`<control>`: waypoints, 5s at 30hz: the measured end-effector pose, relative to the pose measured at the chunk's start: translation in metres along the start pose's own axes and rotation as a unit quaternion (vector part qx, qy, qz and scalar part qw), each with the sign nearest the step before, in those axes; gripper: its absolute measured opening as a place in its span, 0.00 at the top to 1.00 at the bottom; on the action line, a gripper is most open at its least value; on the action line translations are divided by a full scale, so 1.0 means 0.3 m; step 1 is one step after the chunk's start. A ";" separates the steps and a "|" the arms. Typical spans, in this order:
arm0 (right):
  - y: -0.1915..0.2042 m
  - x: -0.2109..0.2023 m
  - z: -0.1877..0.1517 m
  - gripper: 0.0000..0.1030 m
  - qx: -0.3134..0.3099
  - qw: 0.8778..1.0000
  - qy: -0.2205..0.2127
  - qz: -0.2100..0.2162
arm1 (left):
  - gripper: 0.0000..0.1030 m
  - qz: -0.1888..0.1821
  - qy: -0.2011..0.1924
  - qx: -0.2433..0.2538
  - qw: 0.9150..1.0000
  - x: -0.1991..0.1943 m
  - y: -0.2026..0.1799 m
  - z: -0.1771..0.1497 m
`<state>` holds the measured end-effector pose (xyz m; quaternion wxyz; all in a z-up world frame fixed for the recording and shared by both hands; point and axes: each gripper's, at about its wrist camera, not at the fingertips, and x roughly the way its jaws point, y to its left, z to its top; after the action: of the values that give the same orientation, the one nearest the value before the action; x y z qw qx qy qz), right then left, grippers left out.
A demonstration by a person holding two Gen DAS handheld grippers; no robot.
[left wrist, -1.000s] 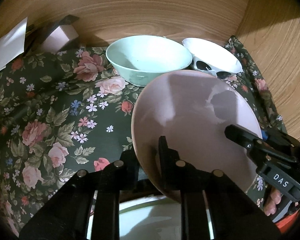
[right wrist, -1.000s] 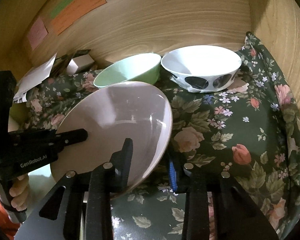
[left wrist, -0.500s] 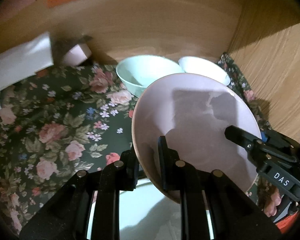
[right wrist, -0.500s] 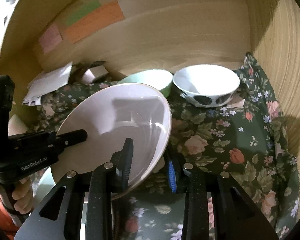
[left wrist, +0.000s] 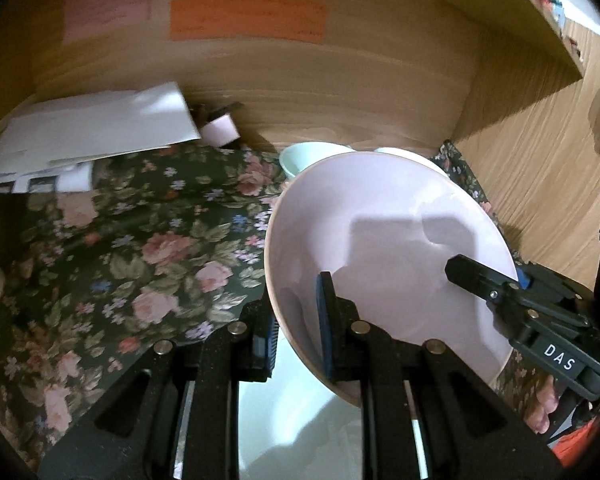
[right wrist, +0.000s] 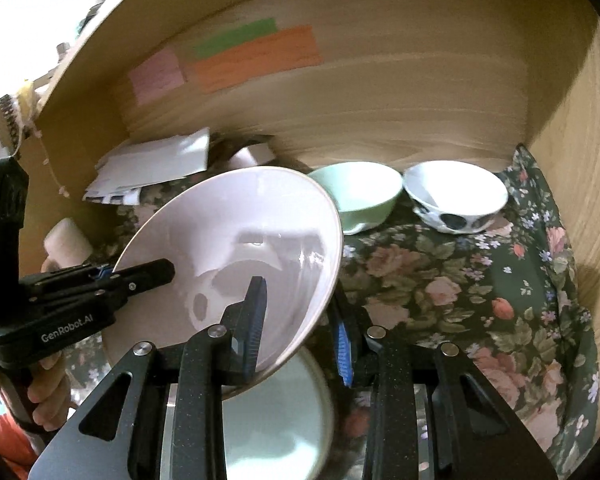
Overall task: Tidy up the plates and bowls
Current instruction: 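Lift the pale pink bowl and carry it toward the plate stack, then lower the pale pink bowl onto the mint green plate and open both grippers, then move both grippers to the mint green bowl rim, then close both grippers on the mint green bowl rim and lift it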
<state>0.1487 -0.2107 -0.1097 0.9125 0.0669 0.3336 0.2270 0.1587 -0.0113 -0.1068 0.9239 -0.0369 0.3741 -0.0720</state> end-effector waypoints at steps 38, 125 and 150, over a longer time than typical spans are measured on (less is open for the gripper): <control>0.505 0.246 -0.126 0.73 -0.079 0.989 0.094 0.086 | 0.83 0.070 0.009 -0.103 0.992 -0.208 0.539 -0.303; -0.308 0.561 0.243 0.56 0.105 0.988 0.100 -0.060 | 0.05 0.081 -0.004 -0.012 0.997 0.198 0.158 0.204; -0.157 0.408 0.076 0.79 -0.013 0.982 0.186 0.023 | 0.14 0.094 0.111 -0.017 0.989 0.366 0.171 0.163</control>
<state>0.2631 -0.1958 -0.1760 0.8297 0.0189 0.4930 0.2609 0.2760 0.0225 -0.1533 0.8784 -0.0089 0.4775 0.0178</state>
